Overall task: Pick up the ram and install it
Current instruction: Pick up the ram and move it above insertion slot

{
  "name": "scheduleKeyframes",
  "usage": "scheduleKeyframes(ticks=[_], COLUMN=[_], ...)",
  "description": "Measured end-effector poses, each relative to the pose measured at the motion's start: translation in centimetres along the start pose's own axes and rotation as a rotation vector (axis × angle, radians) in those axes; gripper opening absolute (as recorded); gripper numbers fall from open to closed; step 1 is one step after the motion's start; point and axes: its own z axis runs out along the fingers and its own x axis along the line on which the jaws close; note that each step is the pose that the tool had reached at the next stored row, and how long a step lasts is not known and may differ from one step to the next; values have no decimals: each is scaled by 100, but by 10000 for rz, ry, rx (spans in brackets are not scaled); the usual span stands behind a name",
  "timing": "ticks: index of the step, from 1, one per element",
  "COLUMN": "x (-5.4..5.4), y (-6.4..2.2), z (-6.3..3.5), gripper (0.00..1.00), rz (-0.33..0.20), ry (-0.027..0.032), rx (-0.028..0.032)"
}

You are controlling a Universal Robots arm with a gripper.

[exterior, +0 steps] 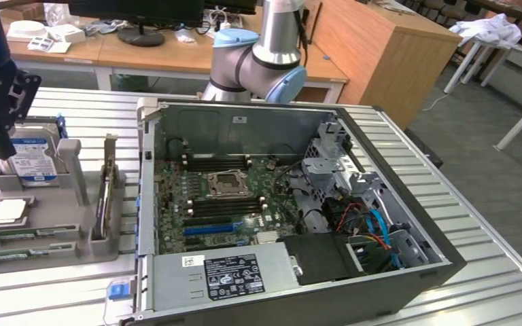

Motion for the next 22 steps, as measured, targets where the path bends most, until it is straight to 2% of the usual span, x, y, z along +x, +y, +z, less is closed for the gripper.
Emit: scheduleKeyframes(ticks=[13,14,20,22], x=[-4,-4,-6,-6], y=[-3,-3,-5,-5], z=[165,177,250,274], gripper=[11,17,18,30], rz=[-2364,-2544,-3633,-3994], ry=[48,51,73,81], rx=[47,50,72,78])
